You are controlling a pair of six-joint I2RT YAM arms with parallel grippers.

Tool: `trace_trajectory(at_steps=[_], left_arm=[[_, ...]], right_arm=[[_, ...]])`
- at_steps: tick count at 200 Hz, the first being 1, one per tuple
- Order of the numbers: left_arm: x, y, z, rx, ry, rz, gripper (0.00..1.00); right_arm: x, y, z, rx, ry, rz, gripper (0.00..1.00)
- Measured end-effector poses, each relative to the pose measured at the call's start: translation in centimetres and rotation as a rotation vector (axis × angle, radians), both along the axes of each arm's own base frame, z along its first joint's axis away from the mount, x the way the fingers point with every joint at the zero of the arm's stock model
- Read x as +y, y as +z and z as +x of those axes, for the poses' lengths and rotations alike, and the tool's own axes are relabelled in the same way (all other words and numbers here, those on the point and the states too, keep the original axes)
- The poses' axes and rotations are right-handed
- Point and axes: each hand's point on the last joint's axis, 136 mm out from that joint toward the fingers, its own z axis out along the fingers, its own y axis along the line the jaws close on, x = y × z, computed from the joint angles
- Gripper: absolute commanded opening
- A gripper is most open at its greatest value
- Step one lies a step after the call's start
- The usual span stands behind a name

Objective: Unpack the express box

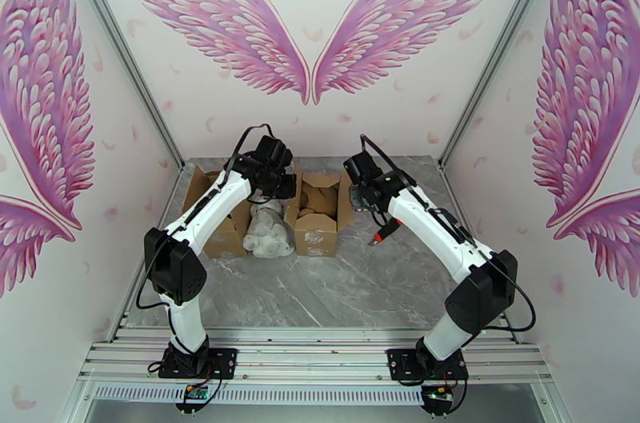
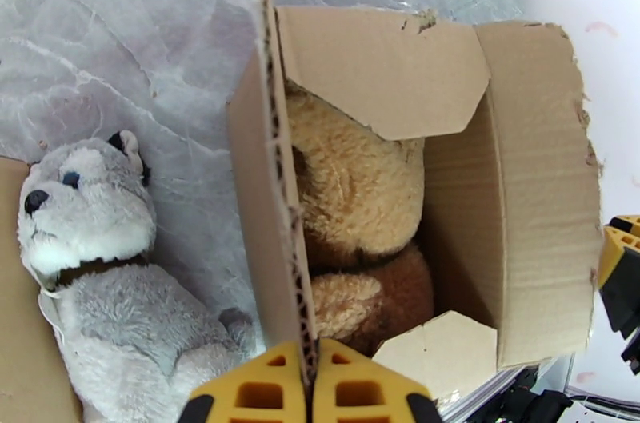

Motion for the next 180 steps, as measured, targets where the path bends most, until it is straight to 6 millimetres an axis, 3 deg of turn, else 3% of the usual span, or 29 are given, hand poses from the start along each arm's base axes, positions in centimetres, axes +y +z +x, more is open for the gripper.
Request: trace_trajectory(at_steps=[25, 53, 81, 100, 129, 152, 180], left_arm=[[-0.3, 0.1, -0.2, 0.008, -0.003, -0.014, 0.0], [-1.0, 0.5, -0.2, 0.015, 0.003, -0.057, 0.0], [-2.2, 0.4, -0.5, 0.019, 0.0, -0.097, 0.0], [-3.0, 0.1, -0.6, 0.027, 0.004, -0.123, 0.0], [-3.4, -0.1, -0.6, 0.034, 0.014, -0.154, 0.0], [-3.4, -0.1, -0.7, 0.033, 0.018, -0.158, 0.0], [-3.4, -0.1, -0.7, 0.034, 0.019, -0.159, 0.0]], right_arm=[[1.4, 3.8, 0.7, -0.082, 0.029, 0.06, 0.23], [4.9, 7.8, 0.3, -0.161, 0.115, 0.143, 0.25], [9.2, 9.2, 0.2, -0.188, 0.21, 0.221, 0.28], [11.9, 7.2, 1.2, -0.144, 0.251, 0.237, 0.27], [13.6, 0.9, 2.9, -0.022, 0.239, 0.19, 0.27], [13.3, -3.2, 3.0, 0.06, 0.215, 0.143, 0.3], [12.0, -4.7, 3.5, 0.079, 0.166, 0.098, 0.41]])
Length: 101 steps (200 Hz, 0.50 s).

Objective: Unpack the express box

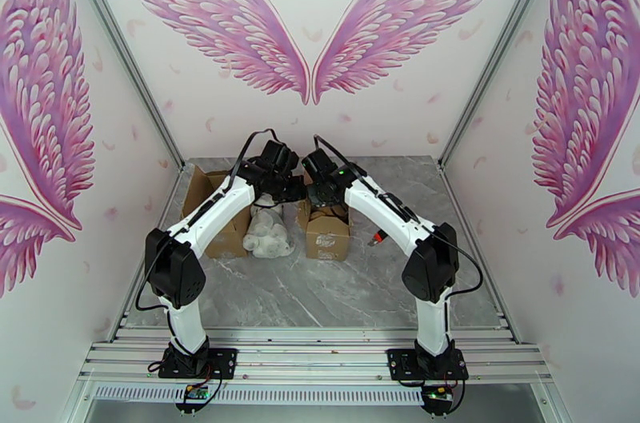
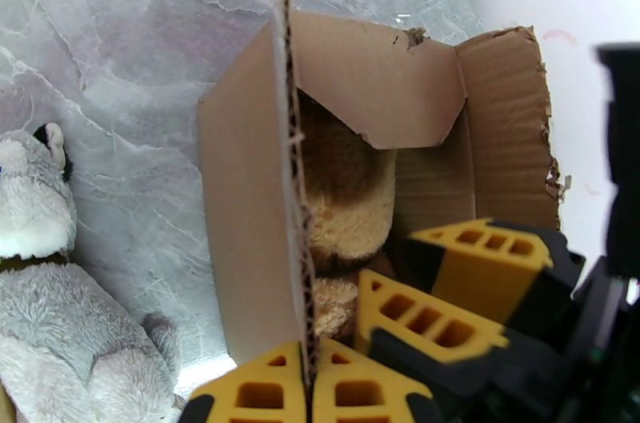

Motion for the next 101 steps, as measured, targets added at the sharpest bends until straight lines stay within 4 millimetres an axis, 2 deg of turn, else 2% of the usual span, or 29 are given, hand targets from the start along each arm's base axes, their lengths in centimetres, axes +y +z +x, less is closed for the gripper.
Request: trace_trajectory(at_steps=[34, 62, 80, 101], left_arm=[[-0.1, 0.0, 0.0, 0.0, -0.001, -0.003, 0.0], [0.0, -0.1, 0.0, 0.001, -0.001, -0.003, 0.0], [0.0, 0.0, -0.1, -0.001, -0.001, -0.003, 0.0], [0.0, -0.1, 0.0, -0.003, 0.0, -0.003, 0.0]], right_arm=[[-1.2, -0.9, 0.9, -0.007, -0.051, -0.035, 0.51], [-1.9, -3.3, 1.5, 0.021, -0.084, -0.068, 0.57], [-2.2, -5.3, 1.7, 0.056, -0.099, -0.09, 0.57], [-2.5, -7.1, 2.0, 0.082, -0.111, -0.101, 0.49]])
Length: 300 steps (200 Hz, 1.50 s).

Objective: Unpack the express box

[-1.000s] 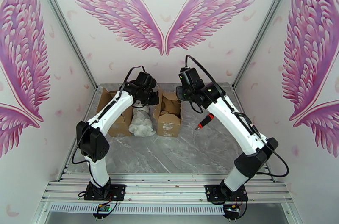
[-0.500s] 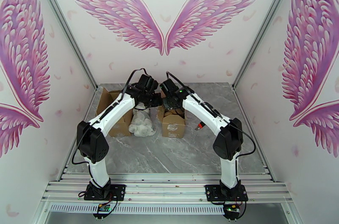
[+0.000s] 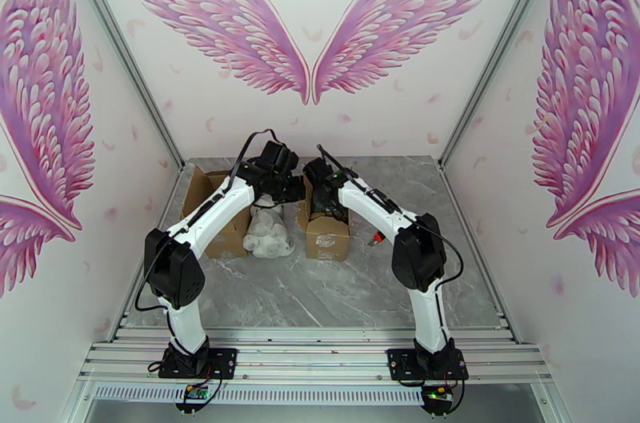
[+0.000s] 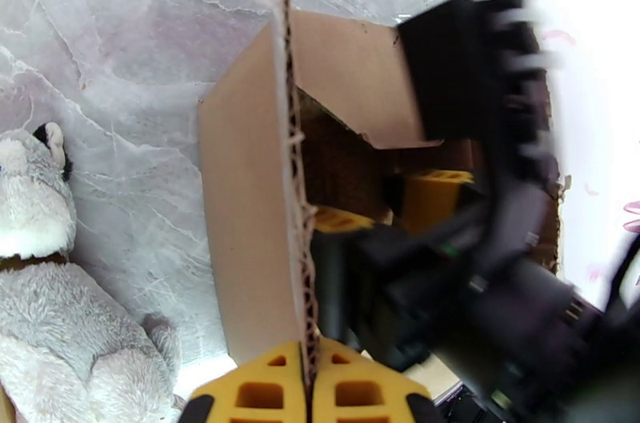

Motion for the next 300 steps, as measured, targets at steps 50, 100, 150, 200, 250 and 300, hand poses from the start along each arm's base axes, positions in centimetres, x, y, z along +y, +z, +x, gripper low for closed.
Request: trace_trajectory(at_steps=[50, 100, 150, 200, 250, 300], left_arm=[[0.0, 0.0, 0.1, -0.003, 0.002, 0.002, 0.0], [0.6, -0.2, 0.2, -0.001, 0.016, 0.018, 0.0], [1.1, -0.5, 0.2, 0.003, 0.028, 0.044, 0.0], [1.5, -0.7, 0.2, 0.007, 0.043, 0.062, 0.0], [2.2, -0.7, 0.4, 0.006, 0.066, 0.087, 0.0], [3.4, -0.9, 0.5, 0.014, 0.094, 0.122, 0.0]], right_arm=[[1.0, -0.5, 0.1, 0.014, 0.07, 0.017, 0.0], [1.4, 4.2, -1.5, -0.087, 0.165, 0.156, 0.0], [1.0, 20.1, -5.0, -0.468, 0.249, 0.439, 0.0], [-0.6, 29.3, -7.6, -0.763, 0.26, 0.63, 0.0], [-3.5, 33.8, -9.6, -0.896, 0.238, 0.681, 0.0], [-10.9, 35.9, -11.2, -0.986, 0.099, 0.538, 0.0]])
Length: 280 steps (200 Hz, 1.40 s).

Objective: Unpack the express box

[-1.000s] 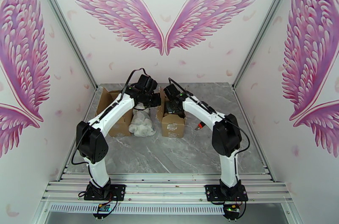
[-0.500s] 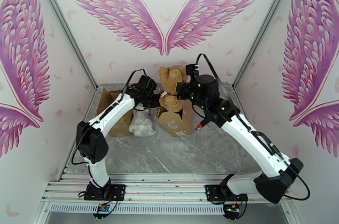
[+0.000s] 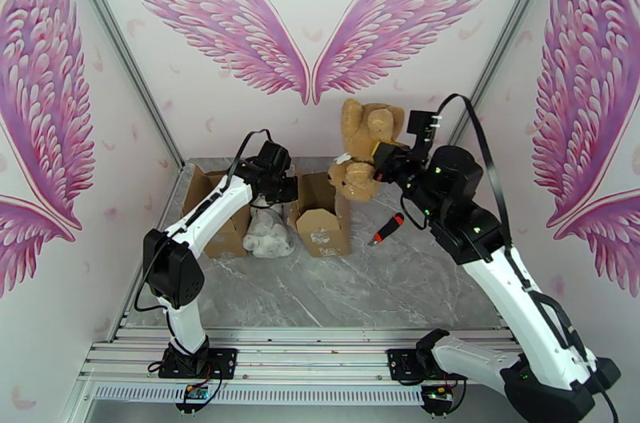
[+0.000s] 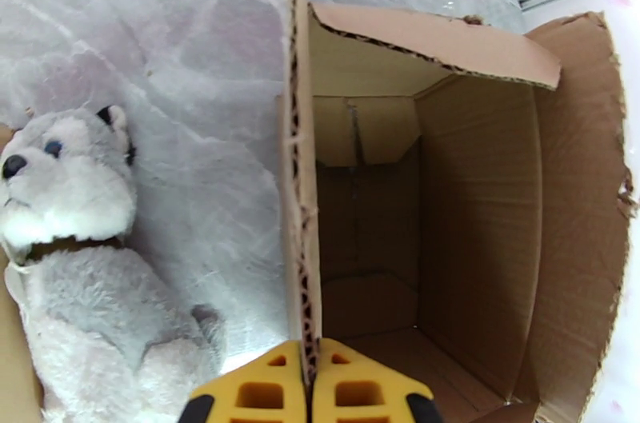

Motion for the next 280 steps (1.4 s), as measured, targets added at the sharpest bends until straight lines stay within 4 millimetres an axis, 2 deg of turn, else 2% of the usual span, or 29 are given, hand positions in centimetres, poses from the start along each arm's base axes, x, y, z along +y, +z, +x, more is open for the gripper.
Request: trace_trajectory(at_steps=[25, 50, 65, 85, 104, 116, 132, 138, 145, 154, 168, 174, 185, 194, 217, 224, 251, 262, 280], left_arm=[[0.5, 0.5, -0.2, 0.0, 0.009, 0.009, 0.0], [0.5, 1.4, -0.2, -0.014, 0.011, 0.005, 0.0], [0.5, 1.9, -0.3, -0.019, 0.011, 0.003, 0.0], [0.6, 2.2, -0.3, -0.024, 0.012, 0.001, 0.0], [0.5, 2.2, -0.3, -0.024, 0.014, -0.002, 0.0], [0.6, 2.1, -0.4, -0.021, 0.014, -0.001, 0.0], [0.6, 1.7, -0.4, -0.014, 0.016, -0.001, 0.01], [0.5, 1.5, -0.4, -0.012, 0.015, -0.002, 0.03], [0.5, 1.2, -0.3, -0.013, 0.016, -0.002, 0.1], [0.4, 1.0, -0.2, -0.015, 0.017, -0.005, 0.19], [0.4, 0.9, 0.0, -0.024, 0.019, -0.008, 0.42], [0.4, 0.9, 0.1, -0.032, 0.02, -0.007, 0.52], [0.6, 1.0, 0.3, -0.057, 0.02, 0.003, 0.66], [0.9, 1.2, 0.4, -0.074, 0.029, 0.008, 0.79], [1.9, 2.5, 0.3, -0.149, 0.051, 0.024, 0.98], [2.3, 3.0, 0.1, -0.177, 0.054, 0.03, 0.99], [4.4, 5.1, -0.8, -0.307, 0.087, 0.055, 0.99], [5.6, 5.6, -1.4, -0.364, 0.115, 0.067, 0.99], [7.2, 5.2, -2.8, -0.429, 0.145, 0.076, 0.99]], right_arm=[[-2.4, -0.9, -0.3, 0.032, -0.078, -0.046, 0.0], [-2.9, -4.5, 1.2, 0.139, -0.12, -0.117, 0.0], [-2.7, -8.5, 2.8, 0.232, -0.13, -0.164, 0.0], [-1.9, -16.1, 5.1, 0.409, -0.127, -0.245, 0.0], [-1.5, -22.7, 6.3, 0.56, -0.119, -0.312, 0.0], [-1.2, -25.8, 6.8, 0.636, -0.112, -0.344, 0.0], [-0.8, -28.9, 7.5, 0.707, -0.106, -0.37, 0.0], [-0.8, -29.9, 7.7, 0.728, -0.106, -0.378, 0.0], [-0.6, -31.0, 8.0, 0.752, -0.102, -0.384, 0.0], [-0.4, -32.3, 8.2, 0.781, -0.099, -0.39, 0.08], [-0.1, -34.1, 8.4, 0.824, -0.088, -0.395, 0.16], [0.0, -34.6, 8.5, 0.836, -0.082, -0.396, 0.25], [0.3, -35.3, 8.8, 0.853, -0.077, -0.392, 0.51], [0.5, -35.5, 9.0, 0.857, -0.068, -0.394, 0.68], [0.8, -34.7, 9.5, 0.837, -0.061, -0.391, 0.96], [0.9, -34.4, 9.7, 0.829, -0.06, -0.391, 1.0], [0.6, -32.8, 9.4, 0.796, -0.061, -0.397, 0.99], [0.2, -31.4, 9.2, 0.765, -0.075, -0.397, 0.99], [-0.7, -28.6, 7.9, 0.694, -0.1, -0.389, 0.99]])
